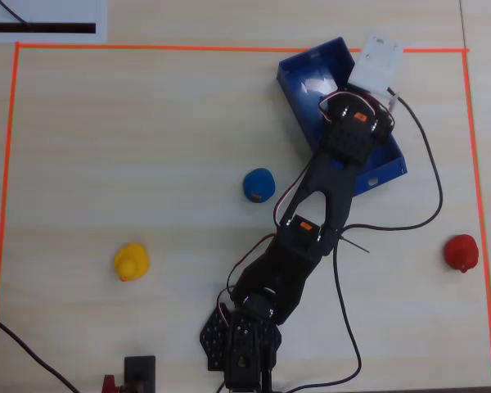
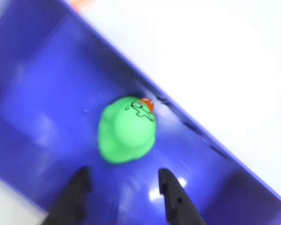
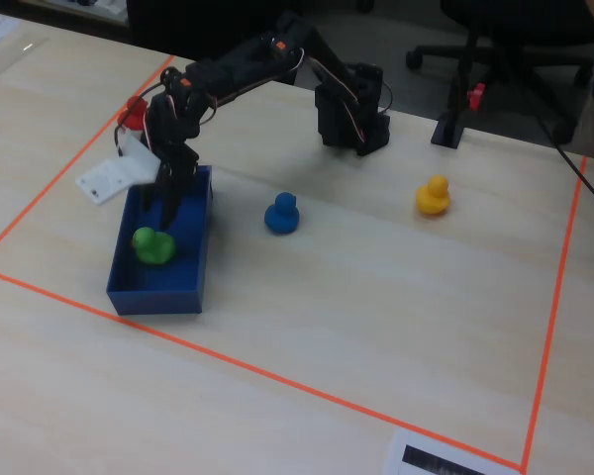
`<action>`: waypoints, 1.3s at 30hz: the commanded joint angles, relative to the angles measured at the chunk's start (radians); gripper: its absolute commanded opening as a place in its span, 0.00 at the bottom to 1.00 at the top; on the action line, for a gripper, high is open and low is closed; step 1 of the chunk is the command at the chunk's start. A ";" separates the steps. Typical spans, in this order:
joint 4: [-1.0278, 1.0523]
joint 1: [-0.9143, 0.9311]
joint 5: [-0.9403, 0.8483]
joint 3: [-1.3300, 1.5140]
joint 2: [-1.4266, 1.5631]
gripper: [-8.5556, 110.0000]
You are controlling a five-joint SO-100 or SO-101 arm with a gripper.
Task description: Grasp green duck and put it into box.
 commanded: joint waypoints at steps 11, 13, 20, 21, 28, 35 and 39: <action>-0.021 -0.328 0.100 1.080 1.131 0.08; -0.044 -0.388 0.061 1.356 1.355 0.07; 0.183 -0.532 -0.012 2.014 2.117 0.07; 0.213 -0.541 -0.021 2.062 2.194 0.07; 0.163 -0.568 -0.034 2.148 2.194 0.07; 0.279 -0.575 -0.009 2.152 2.195 0.07; 0.279 -0.557 -0.009 2.152 2.195 0.07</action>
